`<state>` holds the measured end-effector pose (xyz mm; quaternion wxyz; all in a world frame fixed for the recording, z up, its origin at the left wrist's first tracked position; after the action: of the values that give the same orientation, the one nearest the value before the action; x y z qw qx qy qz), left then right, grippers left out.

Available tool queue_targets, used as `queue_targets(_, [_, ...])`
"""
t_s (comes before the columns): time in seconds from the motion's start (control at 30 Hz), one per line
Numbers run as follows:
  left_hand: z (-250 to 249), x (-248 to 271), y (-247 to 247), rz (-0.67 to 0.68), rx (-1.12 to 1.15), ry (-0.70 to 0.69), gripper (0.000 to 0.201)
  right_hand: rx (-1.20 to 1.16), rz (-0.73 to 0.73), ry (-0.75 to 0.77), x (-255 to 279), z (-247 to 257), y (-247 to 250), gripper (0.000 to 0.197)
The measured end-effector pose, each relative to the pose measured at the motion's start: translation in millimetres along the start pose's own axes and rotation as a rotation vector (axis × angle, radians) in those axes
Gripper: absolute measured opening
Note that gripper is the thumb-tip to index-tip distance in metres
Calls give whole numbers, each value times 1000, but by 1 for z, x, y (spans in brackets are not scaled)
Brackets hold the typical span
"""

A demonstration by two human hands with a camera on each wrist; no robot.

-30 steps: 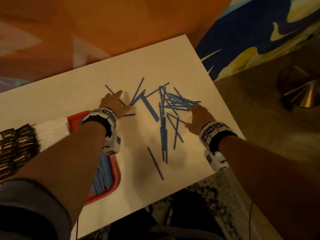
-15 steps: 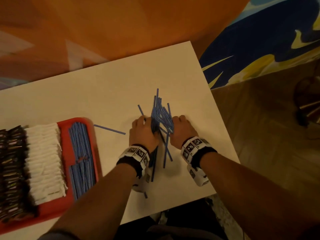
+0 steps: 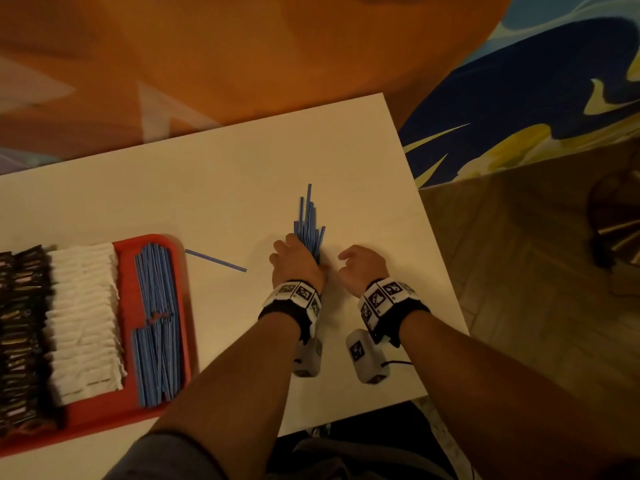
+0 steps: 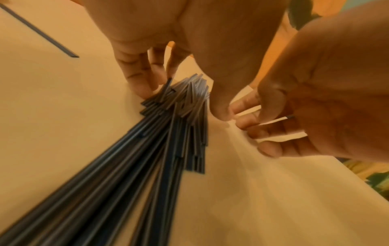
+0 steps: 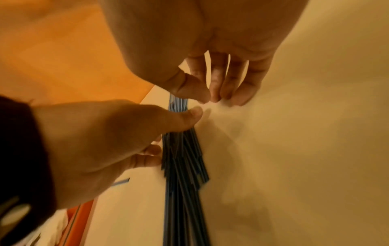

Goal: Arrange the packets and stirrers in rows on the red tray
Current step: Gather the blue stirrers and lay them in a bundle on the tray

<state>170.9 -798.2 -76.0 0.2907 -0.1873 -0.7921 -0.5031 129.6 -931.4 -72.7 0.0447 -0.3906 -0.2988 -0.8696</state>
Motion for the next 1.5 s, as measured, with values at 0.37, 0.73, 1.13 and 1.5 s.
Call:
queue_targets(0.37, [-8,-9,-1,82,62,114,60,62,41,43,-1,2,3,29])
queue_targets(0.73, [5,-11,4,76,200,100,39,18,49,20,-8,-5,0,25])
queue_targets(1.13, [45,-19,24,77,983,222,32,18,87,11,-13,-6,0,25])
queue_targets(1.5, [37,2,39,158,1503,74,27,-219,271,53,-12,14,-4,9])
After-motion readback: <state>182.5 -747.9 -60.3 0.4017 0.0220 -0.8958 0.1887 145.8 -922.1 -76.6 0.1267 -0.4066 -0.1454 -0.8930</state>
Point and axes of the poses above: each hand's wrist, its own x-axis away from the middle knuckle, its own y-axis out of the back of the hand, z = x × y, the point moved 6 cm from there along -x, towards the middle knuckle, and after that the axes turned 7 degrees about z, right-handed, at the moved point
